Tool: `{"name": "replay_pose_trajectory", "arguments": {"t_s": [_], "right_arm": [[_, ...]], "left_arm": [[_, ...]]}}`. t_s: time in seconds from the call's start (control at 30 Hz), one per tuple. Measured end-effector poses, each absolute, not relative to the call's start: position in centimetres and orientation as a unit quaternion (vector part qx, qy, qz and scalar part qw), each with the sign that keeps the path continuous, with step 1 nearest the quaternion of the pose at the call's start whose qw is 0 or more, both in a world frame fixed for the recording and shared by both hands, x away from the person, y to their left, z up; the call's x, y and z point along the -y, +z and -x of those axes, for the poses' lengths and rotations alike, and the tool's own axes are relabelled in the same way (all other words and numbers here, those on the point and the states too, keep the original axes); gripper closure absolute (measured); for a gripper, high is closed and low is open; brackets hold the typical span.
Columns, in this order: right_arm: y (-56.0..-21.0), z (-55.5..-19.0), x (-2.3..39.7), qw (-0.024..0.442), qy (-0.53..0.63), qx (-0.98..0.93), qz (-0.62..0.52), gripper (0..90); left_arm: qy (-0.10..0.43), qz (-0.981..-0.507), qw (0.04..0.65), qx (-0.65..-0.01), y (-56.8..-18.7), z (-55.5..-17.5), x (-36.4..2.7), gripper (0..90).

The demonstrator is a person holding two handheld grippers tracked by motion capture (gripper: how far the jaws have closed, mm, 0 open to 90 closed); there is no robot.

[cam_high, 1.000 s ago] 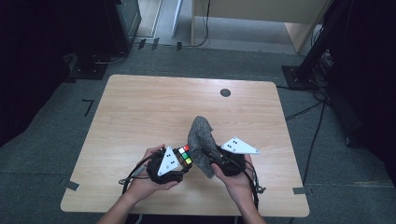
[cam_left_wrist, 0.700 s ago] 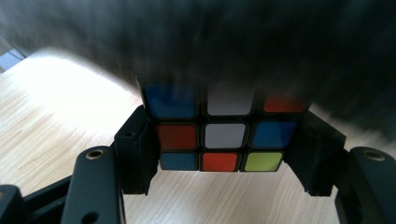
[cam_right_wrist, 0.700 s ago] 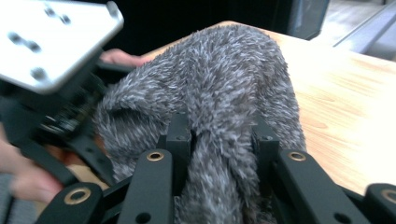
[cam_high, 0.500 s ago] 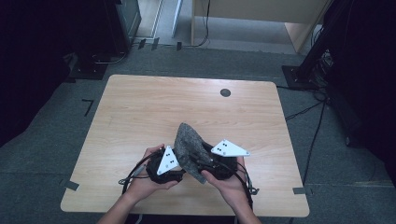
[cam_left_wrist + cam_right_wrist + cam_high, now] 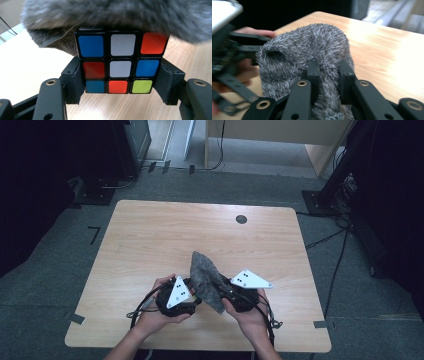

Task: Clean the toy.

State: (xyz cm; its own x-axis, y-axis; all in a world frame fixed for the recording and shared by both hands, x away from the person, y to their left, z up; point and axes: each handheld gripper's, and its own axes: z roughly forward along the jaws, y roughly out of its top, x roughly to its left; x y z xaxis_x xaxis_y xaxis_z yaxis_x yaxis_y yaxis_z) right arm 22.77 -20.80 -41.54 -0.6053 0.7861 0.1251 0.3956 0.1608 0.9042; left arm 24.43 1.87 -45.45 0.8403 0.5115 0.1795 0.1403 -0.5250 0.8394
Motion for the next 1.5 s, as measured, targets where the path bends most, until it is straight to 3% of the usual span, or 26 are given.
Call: {"name": "replay_pose_trajectory", "arguments": {"t_s": [0.1, 0.23, 0.4, 0.57, 0.77, 0.9, 1.07, 1.23, 1.33, 1.5], "right_arm": [[-41.6, -23.0, 21.6, 0.214, 0.492, -0.733, -0.417, 78.9], [-41.1, -22.8, 22.2, 0.210, 0.511, -0.717, -0.425, 79.6], [-40.1, -21.4, 20.2, 0.186, 0.543, -0.737, -0.357, 79.5], [-40.8, -21.3, 19.0, 0.199, 0.520, -0.756, -0.343, 79.5], [-41.8, -22.8, 21.7, 0.230, 0.492, -0.735, -0.405, 79.8], [-41.2, -22.6, 22.3, 0.208, 0.520, -0.718, -0.415, 79.9], [-40.1, -21.1, 19.9, 0.183, 0.551, -0.738, -0.344, 79.7], [-40.9, -21.3, 19.4, 0.200, 0.530, -0.750, -0.340, 79.7], [-41.4, -22.0, 20.6, 0.240, 0.498, -0.749, -0.366, 79.7], [-41.3, -22.5, 22.2, 0.228, 0.504, -0.729, -0.403, 79.7]], "left_arm": [[0.207, -0.846, 0.450, -0.196, -45.4, -24.6, -2.1, 34.4], [0.206, -0.847, 0.446, -0.203, -45.4, -24.8, -2.3, 34.4], [0.205, -0.850, 0.445, -0.193, -45.5, -24.5, -1.9, 34.4], [0.207, -0.851, 0.442, -0.193, -45.4, -24.4, -1.8, 34.4], [0.200, -0.844, 0.456, -0.200, -45.1, -24.6, -2.3, 34.4], [0.200, -0.845, 0.452, -0.204, -45.2, -24.9, -2.5, 34.4], [0.199, -0.848, 0.447, -0.200, -45.3, -24.7, -2.2, 34.4], [0.199, -0.844, 0.459, -0.195, -45.1, -24.5, -2.3, 34.4], [0.191, -0.842, 0.465, -0.193, -45.0, -24.6, -2.6, 34.4], [0.193, -0.844, 0.459, -0.199, -45.1, -24.9, -2.7, 34.4]]}}
